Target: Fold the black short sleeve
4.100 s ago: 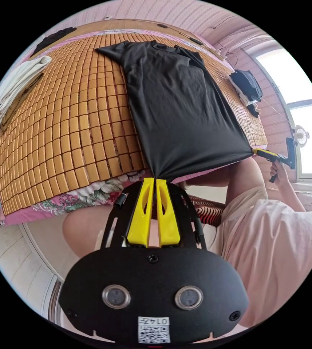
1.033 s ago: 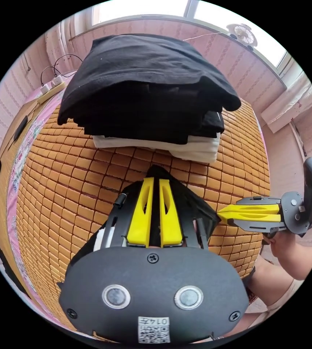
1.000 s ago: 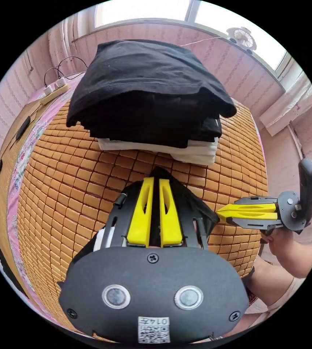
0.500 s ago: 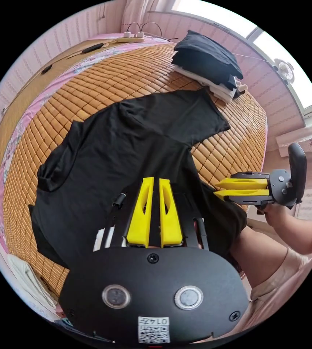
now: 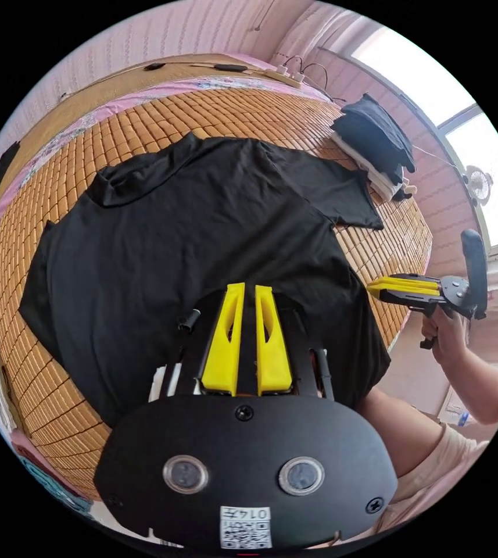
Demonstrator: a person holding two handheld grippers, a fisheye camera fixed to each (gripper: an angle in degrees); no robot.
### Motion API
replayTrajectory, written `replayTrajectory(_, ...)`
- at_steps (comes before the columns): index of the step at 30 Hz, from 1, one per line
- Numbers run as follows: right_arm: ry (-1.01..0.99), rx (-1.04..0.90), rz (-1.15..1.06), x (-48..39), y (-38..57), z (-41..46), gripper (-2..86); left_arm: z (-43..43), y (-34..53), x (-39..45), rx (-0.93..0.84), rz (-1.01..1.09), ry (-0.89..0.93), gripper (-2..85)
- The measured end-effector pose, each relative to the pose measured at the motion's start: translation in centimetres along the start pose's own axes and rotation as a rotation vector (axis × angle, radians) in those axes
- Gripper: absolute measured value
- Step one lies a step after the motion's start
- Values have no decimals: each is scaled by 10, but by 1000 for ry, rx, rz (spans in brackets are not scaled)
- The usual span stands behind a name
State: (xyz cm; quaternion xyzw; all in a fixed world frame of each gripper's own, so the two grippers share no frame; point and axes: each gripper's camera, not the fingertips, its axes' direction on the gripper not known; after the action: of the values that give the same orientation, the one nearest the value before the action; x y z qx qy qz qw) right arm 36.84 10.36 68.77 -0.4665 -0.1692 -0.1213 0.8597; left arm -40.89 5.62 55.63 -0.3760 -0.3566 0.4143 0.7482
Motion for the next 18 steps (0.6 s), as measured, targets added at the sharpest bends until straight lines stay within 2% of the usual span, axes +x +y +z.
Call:
replayTrajectory(5,93,6,-117,-40,-49,-64,24,-51,72,-75,138,-214,-58,16)
replayTrajectory(9,9,50,-284,-101,-115,-87,31,-69,125,-135,181,-359,-135,2)
replayTrajectory(13,-197,66,-495,-204,-205,-88,48,-81,166,-200,298,-555,-72,-1)
replayTrajectory(18,-178,45,-686,-335,-297,-84,67,-79,188,-253,329,-632,-75,31)
